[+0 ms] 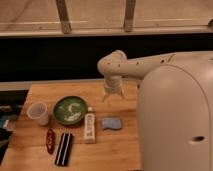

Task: Move the arm in a circular motion

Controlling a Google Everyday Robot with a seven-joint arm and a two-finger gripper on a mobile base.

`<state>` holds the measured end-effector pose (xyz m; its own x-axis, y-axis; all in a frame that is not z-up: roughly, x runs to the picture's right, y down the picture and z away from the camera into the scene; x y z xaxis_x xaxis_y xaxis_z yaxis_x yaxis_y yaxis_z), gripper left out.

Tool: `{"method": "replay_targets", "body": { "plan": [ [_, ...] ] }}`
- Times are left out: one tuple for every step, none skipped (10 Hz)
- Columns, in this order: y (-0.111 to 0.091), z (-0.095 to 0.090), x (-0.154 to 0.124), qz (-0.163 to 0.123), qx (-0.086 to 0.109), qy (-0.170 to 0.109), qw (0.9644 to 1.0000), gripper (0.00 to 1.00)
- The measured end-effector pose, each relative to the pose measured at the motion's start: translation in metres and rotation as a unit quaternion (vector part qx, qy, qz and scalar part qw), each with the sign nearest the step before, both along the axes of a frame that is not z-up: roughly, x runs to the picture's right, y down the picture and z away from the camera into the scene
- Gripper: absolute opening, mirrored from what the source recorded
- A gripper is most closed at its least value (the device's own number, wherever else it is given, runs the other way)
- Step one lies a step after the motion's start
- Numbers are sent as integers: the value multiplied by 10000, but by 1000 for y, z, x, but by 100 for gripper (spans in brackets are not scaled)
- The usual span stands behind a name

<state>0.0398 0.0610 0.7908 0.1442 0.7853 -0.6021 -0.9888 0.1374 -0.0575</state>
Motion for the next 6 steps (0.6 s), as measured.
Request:
{"method": "replay_targets", "body": {
  "plan": [
    [8, -9, -5, -29, 0, -64, 10000, 66],
    [21, -24, -9, -28, 21, -104, 9999, 66],
    [38, -44, -12, -14, 58, -102, 9999, 66],
    [61, -67, -13, 58, 93, -11, 9999, 66],
    [78, -81, -9, 122, 95, 98, 9998, 66],
    [88, -89, -6, 200, 107, 210, 9995, 66]
  ]
}}
